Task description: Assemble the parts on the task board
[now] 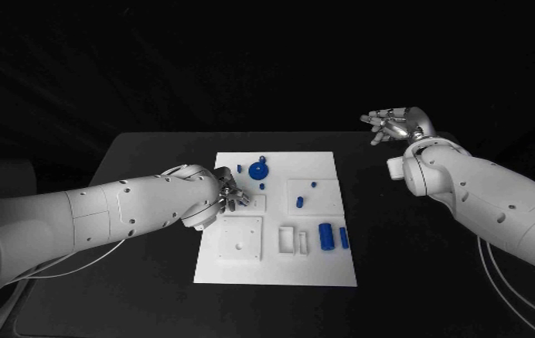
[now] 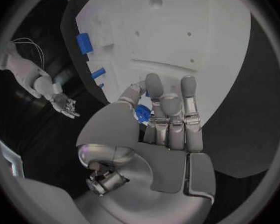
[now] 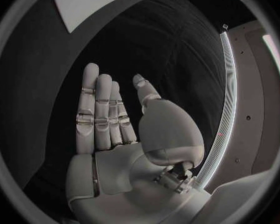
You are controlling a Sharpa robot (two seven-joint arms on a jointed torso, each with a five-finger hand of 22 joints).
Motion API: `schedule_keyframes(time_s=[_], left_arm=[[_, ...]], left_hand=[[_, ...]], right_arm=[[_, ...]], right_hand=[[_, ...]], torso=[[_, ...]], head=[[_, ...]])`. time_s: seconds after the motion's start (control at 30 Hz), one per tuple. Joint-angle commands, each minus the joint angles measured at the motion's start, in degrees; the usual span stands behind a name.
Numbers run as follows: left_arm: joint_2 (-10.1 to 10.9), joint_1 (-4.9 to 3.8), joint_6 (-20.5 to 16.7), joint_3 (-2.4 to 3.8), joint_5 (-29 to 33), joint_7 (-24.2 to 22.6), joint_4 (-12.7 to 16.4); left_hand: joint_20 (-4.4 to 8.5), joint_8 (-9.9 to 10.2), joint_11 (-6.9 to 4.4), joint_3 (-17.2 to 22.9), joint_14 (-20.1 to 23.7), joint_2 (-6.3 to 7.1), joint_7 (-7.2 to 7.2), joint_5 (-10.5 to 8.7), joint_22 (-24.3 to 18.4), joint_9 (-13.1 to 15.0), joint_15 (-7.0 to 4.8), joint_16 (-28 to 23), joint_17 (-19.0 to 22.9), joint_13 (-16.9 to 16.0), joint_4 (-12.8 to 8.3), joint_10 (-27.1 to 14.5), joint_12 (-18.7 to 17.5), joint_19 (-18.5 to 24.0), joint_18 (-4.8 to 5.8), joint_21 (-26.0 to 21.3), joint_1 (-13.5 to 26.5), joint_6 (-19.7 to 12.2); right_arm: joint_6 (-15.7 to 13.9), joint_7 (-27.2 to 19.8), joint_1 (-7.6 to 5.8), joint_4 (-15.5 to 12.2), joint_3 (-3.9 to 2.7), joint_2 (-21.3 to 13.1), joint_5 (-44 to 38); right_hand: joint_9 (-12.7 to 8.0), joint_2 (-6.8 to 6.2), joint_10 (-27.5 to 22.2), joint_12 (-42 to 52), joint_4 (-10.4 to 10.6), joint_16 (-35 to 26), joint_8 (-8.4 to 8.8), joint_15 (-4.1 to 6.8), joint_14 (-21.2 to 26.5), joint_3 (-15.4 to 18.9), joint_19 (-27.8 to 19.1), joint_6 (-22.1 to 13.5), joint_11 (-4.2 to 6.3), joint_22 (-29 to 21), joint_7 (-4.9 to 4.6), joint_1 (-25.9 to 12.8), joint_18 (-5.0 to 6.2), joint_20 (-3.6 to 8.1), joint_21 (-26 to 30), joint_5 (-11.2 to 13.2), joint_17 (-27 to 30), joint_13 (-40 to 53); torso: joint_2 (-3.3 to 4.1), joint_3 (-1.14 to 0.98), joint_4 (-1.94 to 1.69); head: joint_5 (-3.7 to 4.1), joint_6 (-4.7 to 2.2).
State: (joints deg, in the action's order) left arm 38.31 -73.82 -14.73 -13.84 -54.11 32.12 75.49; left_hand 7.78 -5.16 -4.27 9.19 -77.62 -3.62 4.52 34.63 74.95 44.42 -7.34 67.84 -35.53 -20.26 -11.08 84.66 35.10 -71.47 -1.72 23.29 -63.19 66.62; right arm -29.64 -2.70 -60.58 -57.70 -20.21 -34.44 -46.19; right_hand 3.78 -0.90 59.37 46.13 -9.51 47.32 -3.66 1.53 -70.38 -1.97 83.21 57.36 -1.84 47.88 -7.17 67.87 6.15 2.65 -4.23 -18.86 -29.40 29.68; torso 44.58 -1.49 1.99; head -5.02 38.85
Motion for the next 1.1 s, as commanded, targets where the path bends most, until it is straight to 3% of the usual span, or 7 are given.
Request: schedule_keyframes(time_s=[0.03,0.63,1.1], left_arm=[[0.01,0.12,1.22,-0.03,-0.23,0.55,-0.09],[-0.03,0.12,1.32,-0.03,-0.28,0.8,-0.3],[-0.57,0.12,2.05,-0.02,-0.01,0.48,-0.97]], left_hand=[[0.0,-0.22,-0.79,0.13,0.27,-0.71,-7.33,0.36,0.94,14.28,-0.18,-0.19,0.02,-0.02,-0.27,2.13,-0.06,-0.27,0.88,-0.19,0.09,10.8],[-0.01,-0.18,-0.77,0.17,0.32,-0.76,-7.31,0.36,1.0,14.24,-0.16,-0.25,0.12,0.0,-0.27,2.13,-0.12,-0.36,0.91,-0.44,0.09,10.75],[-0.17,-0.82,-0.86,-0.03,-0.13,-1.64,-7.62,-0.49,1.12,14.74,-0.17,0.92,-1.34,-0.39,0.75,2.13,0.85,-0.71,0.87,-0.66,0.76,11.53]], right_arm=[[1.02,-0.1,-0.02,0.0,-0.03,0.06,0.05],[1.28,0.31,-0.02,0.12,-0.03,0.15,-0.05],[1.5,0.49,-0.02,0.22,-0.03,0.11,-0.16]], right_hand=[[-0.03,0.03,-0.17,0.17,-0.01,0.29,0.07,-0.03,0.28,0.24,-0.08,-0.4,0.0,-0.05,0.04,-0.34,-0.48,-0.07,-0.26,-0.38,0.05,-0.04],[-0.01,0.09,-0.21,0.34,0.03,0.4,0.05,-0.02,0.26,0.47,0.03,-0.33,0.01,-0.43,0.05,-0.36,-0.46,-0.06,-0.36,-0.53,0.26,-0.26],[-0.01,0.1,-0.26,0.36,0.04,0.42,0.05,-0.03,0.3,0.52,0.01,-0.32,0.01,-0.6,0.05,-0.34,-0.47,-0.06,-0.38,-0.67,0.36,-0.37]], torso=[[0.01,0.0,0.0],[0.0,0.01,0.04],[0.02,-0.04,0.07]], head=[[-0.04,-0.02],[0.01,-0.05],[0.11,0.07]])
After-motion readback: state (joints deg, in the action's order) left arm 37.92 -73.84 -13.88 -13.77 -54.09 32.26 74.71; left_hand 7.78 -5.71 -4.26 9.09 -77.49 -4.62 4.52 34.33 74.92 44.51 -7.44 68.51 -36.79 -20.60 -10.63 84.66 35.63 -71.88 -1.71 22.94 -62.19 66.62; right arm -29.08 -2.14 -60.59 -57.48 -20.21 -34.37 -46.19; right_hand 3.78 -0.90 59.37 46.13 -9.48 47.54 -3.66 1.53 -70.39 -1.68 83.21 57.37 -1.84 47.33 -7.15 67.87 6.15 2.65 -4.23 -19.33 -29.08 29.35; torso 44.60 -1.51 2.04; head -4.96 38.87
